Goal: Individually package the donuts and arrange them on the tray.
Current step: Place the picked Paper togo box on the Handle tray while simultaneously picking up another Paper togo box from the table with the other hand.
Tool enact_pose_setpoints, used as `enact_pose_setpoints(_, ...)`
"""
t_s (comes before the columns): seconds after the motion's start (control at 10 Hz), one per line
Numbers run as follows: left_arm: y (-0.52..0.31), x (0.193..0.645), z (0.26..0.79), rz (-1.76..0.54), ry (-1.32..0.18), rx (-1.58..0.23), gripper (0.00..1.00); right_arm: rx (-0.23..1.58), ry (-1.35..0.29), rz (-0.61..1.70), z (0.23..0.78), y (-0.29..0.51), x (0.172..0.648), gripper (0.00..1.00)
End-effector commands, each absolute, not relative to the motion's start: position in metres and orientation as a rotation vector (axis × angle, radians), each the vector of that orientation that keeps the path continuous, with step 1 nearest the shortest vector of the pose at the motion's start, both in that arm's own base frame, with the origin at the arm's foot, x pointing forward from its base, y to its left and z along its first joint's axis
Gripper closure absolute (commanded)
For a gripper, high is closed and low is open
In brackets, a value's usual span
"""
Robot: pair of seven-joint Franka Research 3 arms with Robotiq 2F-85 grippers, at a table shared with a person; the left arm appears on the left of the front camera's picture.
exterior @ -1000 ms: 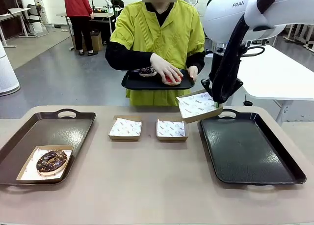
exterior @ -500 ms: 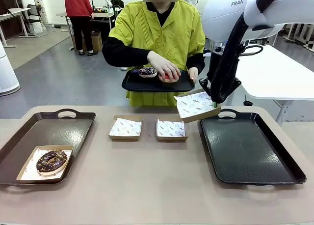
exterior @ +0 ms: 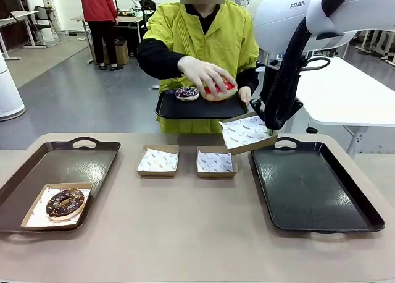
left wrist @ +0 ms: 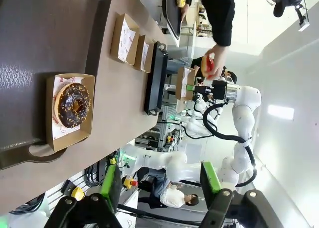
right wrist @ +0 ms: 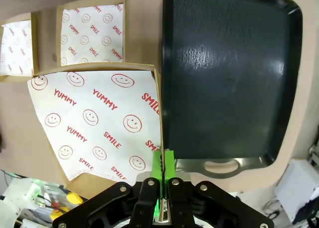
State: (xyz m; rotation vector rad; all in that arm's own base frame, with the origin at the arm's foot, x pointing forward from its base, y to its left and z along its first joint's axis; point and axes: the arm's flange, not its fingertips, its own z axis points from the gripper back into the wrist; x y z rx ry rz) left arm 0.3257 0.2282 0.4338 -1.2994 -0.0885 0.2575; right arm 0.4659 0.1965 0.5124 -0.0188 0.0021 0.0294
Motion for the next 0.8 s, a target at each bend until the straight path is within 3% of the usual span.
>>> enact_pose_setpoints(0.0,0.2283,0.3249,0.4359,0.265,-0.090,-1.318,0.17,-0.013,0.003,0.018,0.5148,0.1960,0.4646,1.00)
enact_pose_setpoints(0.7,0.2283,0.3249,0.4359,0.265,-0.090,-1.318,0.17,-0.013,0.003,0.018,0.5148,0.1960,0.4646,1.00)
